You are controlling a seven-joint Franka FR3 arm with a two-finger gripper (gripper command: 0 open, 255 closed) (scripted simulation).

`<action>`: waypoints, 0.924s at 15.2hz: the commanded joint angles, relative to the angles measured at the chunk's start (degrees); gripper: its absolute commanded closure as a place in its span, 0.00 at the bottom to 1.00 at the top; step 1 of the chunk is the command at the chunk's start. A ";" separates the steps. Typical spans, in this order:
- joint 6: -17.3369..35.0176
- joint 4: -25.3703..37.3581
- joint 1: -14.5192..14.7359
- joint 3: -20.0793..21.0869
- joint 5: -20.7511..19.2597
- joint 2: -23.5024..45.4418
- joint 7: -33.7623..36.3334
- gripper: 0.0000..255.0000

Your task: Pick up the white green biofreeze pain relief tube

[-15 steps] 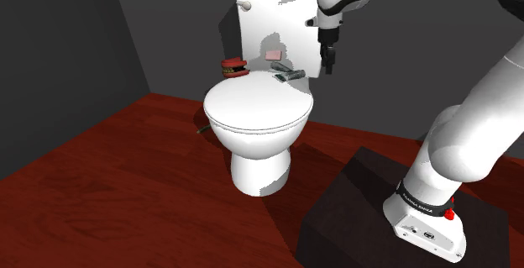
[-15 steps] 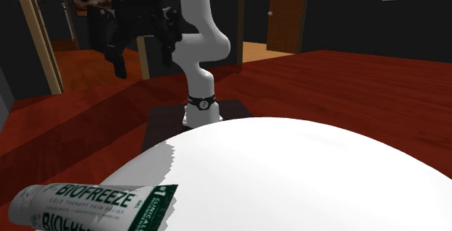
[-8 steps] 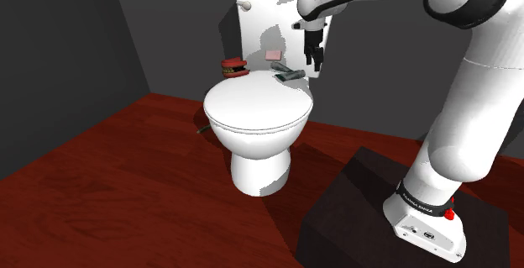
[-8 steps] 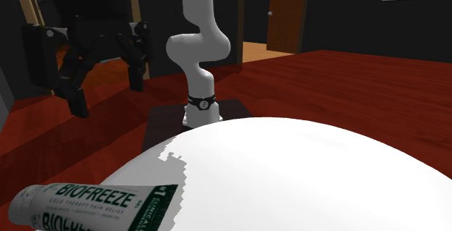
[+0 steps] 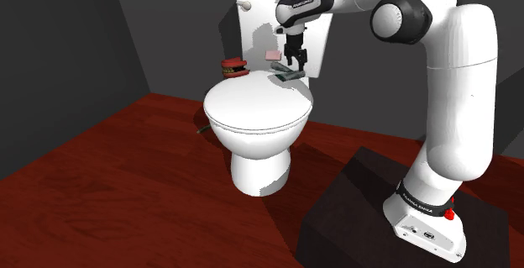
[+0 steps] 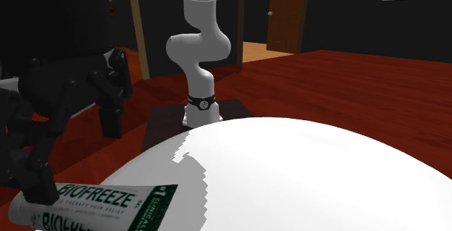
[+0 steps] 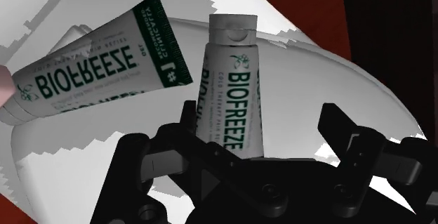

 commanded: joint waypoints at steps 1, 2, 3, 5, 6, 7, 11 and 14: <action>-0.41 4.04 -0.98 0.63 0.75 3.32 -2.98 0.00; 0.32 3.39 -0.96 0.68 0.76 3.39 -2.94 0.00; 1.04 2.75 -0.94 0.71 0.78 3.49 -2.91 0.00; 2.46 1.55 -0.90 0.77 0.85 3.72 -2.86 0.00; 3.16 0.97 -0.88 0.80 0.89 3.85 -2.83 0.00; 3.86 0.41 -0.87 0.83 0.93 4.00 -2.81 0.00; 4.90 -0.45 -0.84 0.87 0.98 4.19 -2.77 1.00; 4.97 -0.50 -0.85 0.87 0.99 4.21 -2.78 1.00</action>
